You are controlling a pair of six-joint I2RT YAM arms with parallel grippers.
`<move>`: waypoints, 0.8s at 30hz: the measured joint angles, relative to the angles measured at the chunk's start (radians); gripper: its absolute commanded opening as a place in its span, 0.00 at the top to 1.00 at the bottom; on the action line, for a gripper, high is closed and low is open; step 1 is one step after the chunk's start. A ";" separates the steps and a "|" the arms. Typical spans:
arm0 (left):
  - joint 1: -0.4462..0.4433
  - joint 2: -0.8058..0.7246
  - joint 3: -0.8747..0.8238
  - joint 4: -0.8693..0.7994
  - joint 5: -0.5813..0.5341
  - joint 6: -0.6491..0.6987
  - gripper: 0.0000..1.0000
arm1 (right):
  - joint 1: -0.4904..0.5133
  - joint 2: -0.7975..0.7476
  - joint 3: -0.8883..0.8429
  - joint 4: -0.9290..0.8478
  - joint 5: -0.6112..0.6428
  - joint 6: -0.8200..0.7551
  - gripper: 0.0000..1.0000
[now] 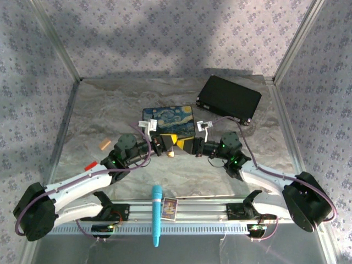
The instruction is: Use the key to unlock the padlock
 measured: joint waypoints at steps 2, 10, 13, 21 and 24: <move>-0.001 0.000 -0.001 0.001 0.000 -0.005 1.00 | 0.000 0.000 0.000 0.011 0.000 0.007 0.84; -0.001 0.000 -0.010 0.007 -0.017 -0.015 1.00 | 0.000 0.000 -0.002 0.017 0.000 0.017 1.00; -0.003 0.000 -0.013 0.006 -0.026 -0.015 1.00 | 0.000 0.000 -0.007 0.016 0.002 0.017 1.00; -0.011 -0.062 -0.015 -0.166 -0.220 -0.021 0.00 | 0.002 -0.055 -0.010 -0.137 0.076 -0.062 1.00; -0.011 -0.072 0.000 -0.286 -0.315 -0.021 0.00 | 0.006 -0.104 -0.007 -0.291 0.172 -0.131 1.00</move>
